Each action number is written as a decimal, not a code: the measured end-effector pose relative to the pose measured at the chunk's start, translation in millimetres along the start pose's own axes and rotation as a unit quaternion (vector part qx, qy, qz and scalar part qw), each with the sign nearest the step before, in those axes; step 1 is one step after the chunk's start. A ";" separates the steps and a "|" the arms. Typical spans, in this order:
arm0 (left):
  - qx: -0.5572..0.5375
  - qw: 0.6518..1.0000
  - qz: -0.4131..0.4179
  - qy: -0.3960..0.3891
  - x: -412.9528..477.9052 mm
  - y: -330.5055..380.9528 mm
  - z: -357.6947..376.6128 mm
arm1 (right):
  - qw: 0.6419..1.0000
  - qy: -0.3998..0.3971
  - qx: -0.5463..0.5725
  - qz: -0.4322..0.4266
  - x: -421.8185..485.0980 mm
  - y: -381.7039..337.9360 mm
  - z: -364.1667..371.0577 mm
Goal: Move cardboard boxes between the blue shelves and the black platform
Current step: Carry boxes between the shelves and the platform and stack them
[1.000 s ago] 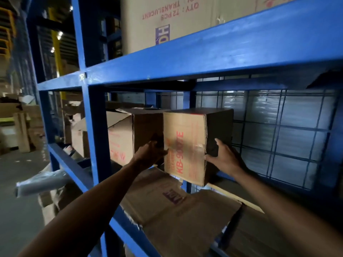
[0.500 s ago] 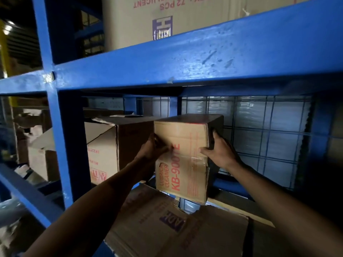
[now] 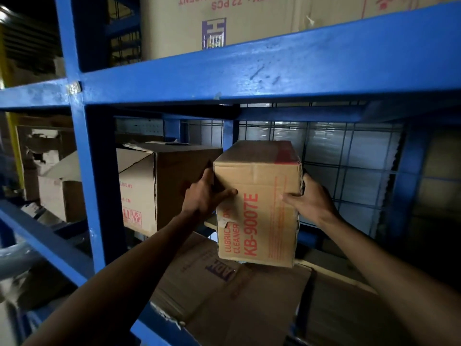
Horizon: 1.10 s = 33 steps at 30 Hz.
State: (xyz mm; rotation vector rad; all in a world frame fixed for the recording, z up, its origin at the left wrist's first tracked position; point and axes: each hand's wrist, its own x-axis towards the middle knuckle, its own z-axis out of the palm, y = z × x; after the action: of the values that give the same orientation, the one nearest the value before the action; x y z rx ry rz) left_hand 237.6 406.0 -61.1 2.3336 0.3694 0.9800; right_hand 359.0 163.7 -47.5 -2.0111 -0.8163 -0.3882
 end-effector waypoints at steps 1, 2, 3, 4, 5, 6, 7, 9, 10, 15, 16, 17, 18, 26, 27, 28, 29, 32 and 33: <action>0.000 1.000 -0.002 0.003 -8.3 5.9 0.7 | 1.000 0.000 0.002 -0.003 -7.0 1.0 -5.2; -0.001 1.000 -0.005 0.006 -16.6 11.6 1.8 | 1.000 0.000 0.007 -0.004 -14.0 2.0 -10.6; 0.000 1.000 -0.008 0.010 -25.6 17.8 2.9 | 1.000 -0.001 0.012 -0.006 -20.7 3.9 -16.3; 0.001 1.000 -0.011 0.015 -34.7 24.0 4.6 | 1.000 -0.001 0.019 -0.006 -27.4 5.4 -22.0; 0.001 1.000 -0.013 0.020 -44.7 30.3 5.9 | 1.000 0.000 0.023 -0.006 -34.2 6.2 -28.0; 0.001 1.000 -0.014 0.026 -54.2 35.3 7.4 | 1.000 0.002 0.030 -0.002 -40.5 6.0 -34.0; 0.004 0.999 -0.014 0.034 -63.0 39.6 8.7 | 0.999 0.002 0.036 0.001 -46.1 5.3 -40.1; 0.019 0.999 -0.014 0.048 -77.7 47.9 9.7 | 0.999 0.003 0.050 0.005 -55.0 2.3 -50.9; 0.024 0.998 -0.014 0.053 -82.7 50.5 10.3 | 0.999 0.005 0.054 0.002 -58.5 0.0 -55.5; 0.023 0.998 -0.021 0.050 -101.8 63.3 5.6 | 0.998 0.014 0.053 -0.006 -69.5 -13.0 -67.8; 0.024 0.999 -0.020 0.045 -104.0 63.8 4.1 | 0.998 0.021 0.057 -0.011 -69.8 -16.5 -69.3; 0.025 0.999 -0.015 0.041 -105.2 63.0 3.5 | 0.998 0.031 0.060 -0.020 -68.7 -19.7 -70.3; 0.027 0.999 -0.010 0.036 -105.4 62.4 2.5 | 0.997 0.043 0.063 -0.027 -67.1 -24.5 -70.9; -0.050 0.998 0.022 0.002 -92.6 51.4 -8.4 | 0.990 0.125 0.062 -0.011 -63.9 -36.7 -55.8; -0.081 0.996 0.031 -0.002 -89.0 52.9 -12.8 | 0.990 0.128 0.064 -0.009 -65.4 -34.9 -54.2; -0.103 0.994 0.036 -0.008 -84.9 55.2 -17.6 | 0.989 0.130 0.066 -0.010 -66.6 -33.1 -53.2; -0.118 0.992 0.043 -0.012 -80.1 58.0 -22.1 | 0.990 0.129 0.062 -0.011 -68.2 -32.5 -53.2; -0.135 0.989 0.049 -0.037 -68.2 70.7 -34.5 | 0.991 0.124 0.048 -0.008 -71.3 -34.7 -53.8; -0.150 0.986 0.044 -0.053 -65.2 74.0 -36.2 | 0.991 0.125 0.051 -0.007 -71.8 -36.3 -54.3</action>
State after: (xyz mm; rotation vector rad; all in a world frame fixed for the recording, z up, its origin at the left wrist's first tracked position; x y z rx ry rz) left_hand 168.6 332.1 -32.5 2.1303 0.0695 0.8807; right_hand 284.1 103.4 -34.9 -1.8192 -0.6801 -0.5820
